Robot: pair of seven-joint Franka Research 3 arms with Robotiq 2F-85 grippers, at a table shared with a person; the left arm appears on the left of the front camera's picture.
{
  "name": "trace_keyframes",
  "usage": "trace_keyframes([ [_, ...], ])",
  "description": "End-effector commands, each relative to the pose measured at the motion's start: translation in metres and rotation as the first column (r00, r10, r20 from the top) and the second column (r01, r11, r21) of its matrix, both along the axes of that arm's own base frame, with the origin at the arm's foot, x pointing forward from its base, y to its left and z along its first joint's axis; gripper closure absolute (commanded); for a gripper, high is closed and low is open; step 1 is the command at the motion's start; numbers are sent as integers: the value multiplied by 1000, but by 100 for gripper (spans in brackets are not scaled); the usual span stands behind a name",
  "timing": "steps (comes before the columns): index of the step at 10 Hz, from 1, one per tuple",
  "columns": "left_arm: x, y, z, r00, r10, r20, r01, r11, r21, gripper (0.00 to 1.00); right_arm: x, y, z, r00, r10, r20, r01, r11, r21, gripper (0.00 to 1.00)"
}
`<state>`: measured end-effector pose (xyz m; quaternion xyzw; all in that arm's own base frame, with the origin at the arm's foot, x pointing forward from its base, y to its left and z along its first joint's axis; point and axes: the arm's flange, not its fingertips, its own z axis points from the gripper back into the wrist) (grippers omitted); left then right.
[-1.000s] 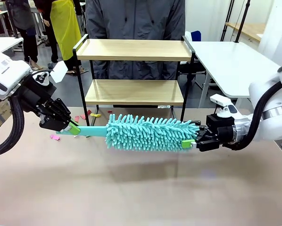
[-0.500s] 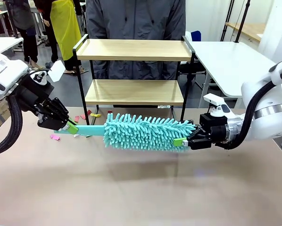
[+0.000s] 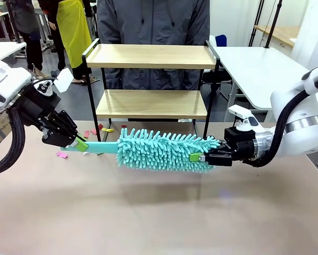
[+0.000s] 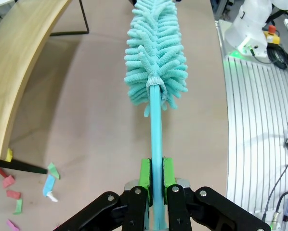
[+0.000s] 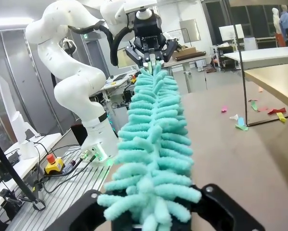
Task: Clean the shelf.
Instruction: Hand the Duster back to the human.
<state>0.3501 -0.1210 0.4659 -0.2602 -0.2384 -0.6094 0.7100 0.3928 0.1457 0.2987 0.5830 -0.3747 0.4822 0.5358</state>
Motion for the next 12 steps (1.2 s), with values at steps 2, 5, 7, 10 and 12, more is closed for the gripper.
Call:
trace_keyframes([
  [2, -1, -8, 2, 1000, -12, 4, 12, 999, -34, 87, 1, 11, 4, 999, 36, 35, -35, 999, -31, 100],
  [5, -1, -8, 2, 1000, -12, 4, 12, 999, -34, 87, 2, 11, 5, 998, 33, 59, -30, 998, -50, 100],
  [7, -1, -1, 0, 1000, -6, -6, 6, 1000, 0, 32, 4, 0, 2, 1000, 9, 21, -8, 1000, -29, 100],
  [10, -10, 18, 22, 1000, 2, 25, 1, 992, -126, 0, 4, 0, 2, 1000, 9, 21, -8, 1000, -29, 100],
  [12, -21, 66, 44, 996, 40, 79, -20, 969, -246, 6, 4, 0, 2, 1000, 9, 21, -8, 1000, -29, 100],
])
